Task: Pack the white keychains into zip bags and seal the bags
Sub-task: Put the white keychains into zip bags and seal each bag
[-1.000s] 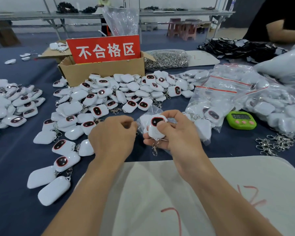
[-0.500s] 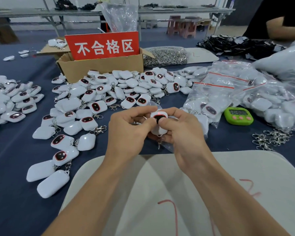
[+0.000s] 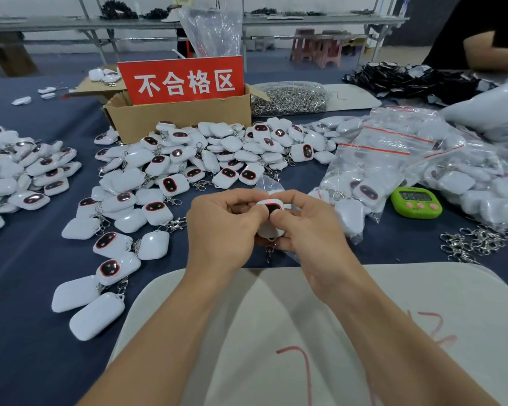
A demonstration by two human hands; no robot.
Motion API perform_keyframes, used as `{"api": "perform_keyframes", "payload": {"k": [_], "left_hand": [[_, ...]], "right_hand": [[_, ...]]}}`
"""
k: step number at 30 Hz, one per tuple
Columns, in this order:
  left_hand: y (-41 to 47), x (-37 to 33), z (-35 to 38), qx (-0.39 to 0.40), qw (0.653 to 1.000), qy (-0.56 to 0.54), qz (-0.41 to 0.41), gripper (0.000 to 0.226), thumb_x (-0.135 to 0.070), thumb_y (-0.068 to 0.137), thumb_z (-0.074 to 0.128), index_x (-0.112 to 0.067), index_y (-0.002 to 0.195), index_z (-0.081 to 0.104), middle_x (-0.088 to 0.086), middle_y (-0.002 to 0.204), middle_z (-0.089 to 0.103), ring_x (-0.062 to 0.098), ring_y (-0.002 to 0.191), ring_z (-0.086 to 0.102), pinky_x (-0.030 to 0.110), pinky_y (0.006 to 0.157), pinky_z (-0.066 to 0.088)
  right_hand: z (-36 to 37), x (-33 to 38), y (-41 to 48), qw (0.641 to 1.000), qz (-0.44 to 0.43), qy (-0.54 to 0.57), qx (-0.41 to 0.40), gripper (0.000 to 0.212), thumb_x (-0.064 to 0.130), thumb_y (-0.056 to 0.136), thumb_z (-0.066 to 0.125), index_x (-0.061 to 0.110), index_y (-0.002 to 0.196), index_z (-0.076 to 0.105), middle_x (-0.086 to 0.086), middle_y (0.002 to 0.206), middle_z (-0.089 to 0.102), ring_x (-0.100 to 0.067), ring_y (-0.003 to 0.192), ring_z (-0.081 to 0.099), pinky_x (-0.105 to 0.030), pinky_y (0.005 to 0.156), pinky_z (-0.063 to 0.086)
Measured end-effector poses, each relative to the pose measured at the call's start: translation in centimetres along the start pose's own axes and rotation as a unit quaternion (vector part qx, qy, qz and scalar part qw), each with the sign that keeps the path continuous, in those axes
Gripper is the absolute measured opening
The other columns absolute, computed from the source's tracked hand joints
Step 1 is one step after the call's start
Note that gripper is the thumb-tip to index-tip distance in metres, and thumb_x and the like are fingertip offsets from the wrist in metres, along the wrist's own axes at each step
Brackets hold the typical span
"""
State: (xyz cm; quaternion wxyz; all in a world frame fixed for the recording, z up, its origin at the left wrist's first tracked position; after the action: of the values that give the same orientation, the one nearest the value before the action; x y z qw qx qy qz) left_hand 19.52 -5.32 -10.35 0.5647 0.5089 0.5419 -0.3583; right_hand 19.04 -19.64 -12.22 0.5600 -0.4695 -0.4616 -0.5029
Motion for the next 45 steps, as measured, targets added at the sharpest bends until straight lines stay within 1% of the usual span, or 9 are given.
{"api": "perform_keyframes", "payload": {"k": [3, 12, 15, 19, 24, 28, 33, 39, 45], "left_hand": [[0.3, 0.3, 0.1, 0.007, 1.000, 0.003, -0.006, 0.017, -0.030, 0.066, 0.080, -0.041, 0.080, 0.081, -0.004, 0.071, 0.077, 0.020, 0.071, 0.075, 0.040, 0.073, 0.063], [0.6, 0.3, 0.6, 0.042, 0.999, -0.032, -0.003, 0.017, -0.030, 0.066, 0.083, -0.033, 0.082, 0.083, 0.000, 0.071, 0.076, 0.012, 0.062, 0.065, 0.022, 0.058, 0.051], [0.5, 0.2, 0.7, 0.047, 0.998, -0.034, 0.006, 0.015, -0.028, 0.068, 0.083, -0.033, 0.083, 0.083, -0.001, 0.072, 0.076, 0.011, 0.063, 0.067, 0.020, 0.058, 0.051], [0.6, 0.2, 0.4, 0.046, 0.998, -0.048, 0.003, 0.015, -0.026, 0.071, 0.085, -0.032, 0.085, 0.083, 0.000, 0.080, 0.079, 0.015, 0.072, 0.072, 0.025, 0.067, 0.055], [0.9, -0.1, -0.2, 0.028, 0.997, -0.066, 0.007, 0.015, -0.023, 0.072, 0.088, -0.025, 0.086, 0.083, 0.000, 0.079, 0.078, 0.007, 0.063, 0.066, 0.014, 0.060, 0.049], [0.2, -0.6, -0.6, -0.018, 0.988, 0.135, 0.067, 0.027, -0.014, 0.077, 0.082, -0.041, 0.079, 0.076, -0.023, 0.074, 0.073, -0.001, 0.068, 0.067, 0.010, 0.068, 0.050], [-1.0, -1.8, 0.2, 0.001, 0.977, 0.169, 0.133, 0.040, -0.009, 0.078, 0.082, -0.041, 0.102, 0.079, -0.036, 0.092, 0.069, -0.007, 0.077, 0.063, 0.003, 0.071, 0.042], [-1.2, -2.5, 0.3, 0.006, 0.972, 0.170, 0.163, 0.032, -0.012, 0.083, 0.080, -0.037, 0.104, 0.080, -0.032, 0.094, 0.070, -0.003, 0.082, 0.065, 0.003, 0.074, 0.041], [-1.6, -3.3, 0.6, 0.004, 0.956, 0.198, 0.214, 0.066, 0.009, 0.076, 0.075, -0.039, 0.121, 0.073, -0.036, 0.111, 0.064, 0.001, 0.085, 0.064, 0.004, 0.077, 0.043]], "right_hand": [[0.1, 0.1, -0.1, 1.000, 0.000, -0.017, 0.008, 0.029, -0.002, 0.074, 0.064, 0.018, 0.092, 0.074, -0.014, 0.089, 0.079, -0.030, 0.085, 0.076, -0.055, 0.092, 0.060], [-0.1, 0.9, -0.5, 0.999, -0.024, -0.044, -0.005, 0.035, -0.017, 0.082, 0.062, 0.015, 0.095, 0.070, -0.010, 0.082, 0.079, -0.026, 0.080, 0.076, -0.057, 0.089, 0.060], [-0.2, 1.0, -0.5, 0.999, -0.031, -0.042, -0.006, 0.036, -0.016, 0.082, 0.063, 0.016, 0.095, 0.072, -0.012, 0.084, 0.079, -0.037, 0.088, 0.076, -0.059, 0.090, 0.059], [-0.1, 1.4, -0.6, 0.998, -0.047, -0.042, -0.010, 0.038, -0.009, 0.080, 0.063, 0.024, 0.098, 0.071, -0.008, 0.082, 0.079, -0.027, 0.078, 0.077, -0.036, 0.074, 0.063], [-1.4, 2.9, -1.1, 0.979, -0.133, -0.110, -0.105, 0.031, -0.002, 0.089, 0.062, 0.027, 0.093, 0.068, 0.001, 0.076, 0.078, -0.029, 0.072, 0.075, -0.042, 0.069, 0.063], [-2.2, 4.8, -1.8, 0.945, -0.212, -0.196, -0.154, 0.027, -0.002, 0.086, 0.070, 0.025, 0.084, 0.073, 0.020, 0.076, 0.073, -0.005, 0.066, 0.067, -0.017, 0.062, 0.051], [-2.0, 5.0, -2.1, 0.930, -0.229, -0.236, -0.161, 0.033, -0.005, 0.084, 0.070, 0.027, 0.081, 0.076, 0.025, 0.085, 0.072, 0.001, 0.082, 0.067, -0.006, 0.071, 0.045], [-2.2, 4.9, -1.7, 0.941, -0.219, -0.210, -0.152, 0.032, -0.002, 0.086, 0.072, 0.028, 0.081, 0.078, 0.020, 0.077, 0.074, -0.005, 0.075, 0.070, -0.012, 0.067, 0.052], [-1.8, 3.9, -1.0, 0.975, -0.145, -0.132, -0.102, 0.024, 0.003, 0.087, 0.073, 0.027, 0.091, 0.075, 0.003, 0.074, 0.076, -0.024, 0.066, 0.069, -0.031, 0.065, 0.058]]}}
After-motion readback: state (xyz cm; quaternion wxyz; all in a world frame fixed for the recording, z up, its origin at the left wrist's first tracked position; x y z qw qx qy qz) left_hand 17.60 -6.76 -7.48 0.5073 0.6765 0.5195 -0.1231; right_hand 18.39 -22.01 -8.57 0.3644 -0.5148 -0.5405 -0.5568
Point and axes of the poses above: each hand's wrist, its own y-axis towards the middle knuckle, its own z-axis out of the palm, x = y × z, the point moved 9 cm from there along y, towards the middle knuckle
